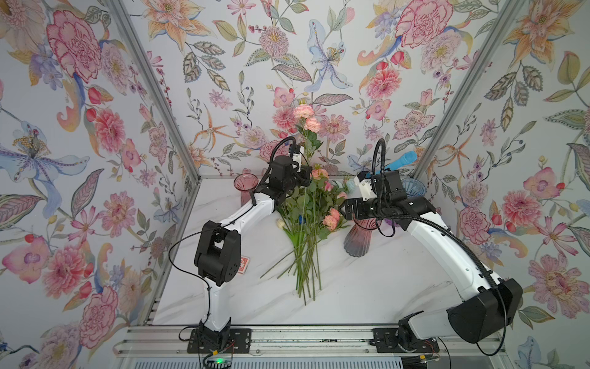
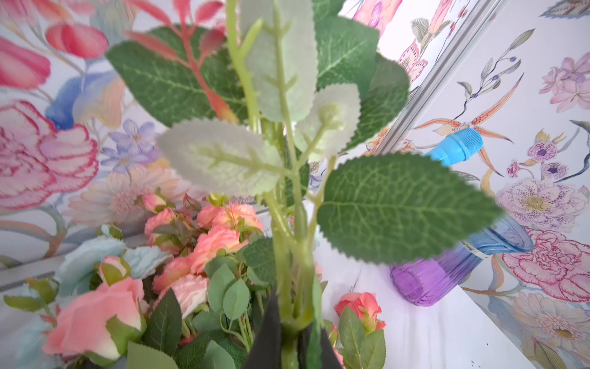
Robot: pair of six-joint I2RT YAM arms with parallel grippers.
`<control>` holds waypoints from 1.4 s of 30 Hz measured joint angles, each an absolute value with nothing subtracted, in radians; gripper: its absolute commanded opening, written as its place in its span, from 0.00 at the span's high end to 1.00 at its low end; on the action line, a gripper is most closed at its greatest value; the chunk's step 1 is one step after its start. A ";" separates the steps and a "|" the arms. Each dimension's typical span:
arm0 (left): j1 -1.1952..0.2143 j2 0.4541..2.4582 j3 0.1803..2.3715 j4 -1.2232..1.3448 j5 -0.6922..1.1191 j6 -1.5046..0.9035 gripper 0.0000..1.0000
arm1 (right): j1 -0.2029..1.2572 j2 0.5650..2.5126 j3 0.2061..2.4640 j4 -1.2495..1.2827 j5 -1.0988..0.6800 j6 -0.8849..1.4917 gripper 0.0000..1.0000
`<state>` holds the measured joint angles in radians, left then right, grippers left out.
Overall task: Place the pink flowers into the vase
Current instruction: Pick up the flower at the center of the board, then place the flower in the vase.
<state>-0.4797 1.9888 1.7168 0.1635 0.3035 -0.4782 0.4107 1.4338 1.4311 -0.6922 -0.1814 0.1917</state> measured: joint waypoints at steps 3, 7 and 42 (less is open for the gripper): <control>-0.480 1.977 1.733 0.220 0.315 -0.479 1.00 | 0.429 1.436 1.432 -0.641 -0.195 0.199 0.00; -0.472 1.936 1.718 0.335 0.368 -0.526 1.00 | 0.453 1.438 1.438 -0.556 -0.214 0.203 0.01; -0.450 1.765 1.366 0.805 0.573 -0.850 1.00 | 0.596 1.678 1.659 -0.300 -0.194 0.188 0.39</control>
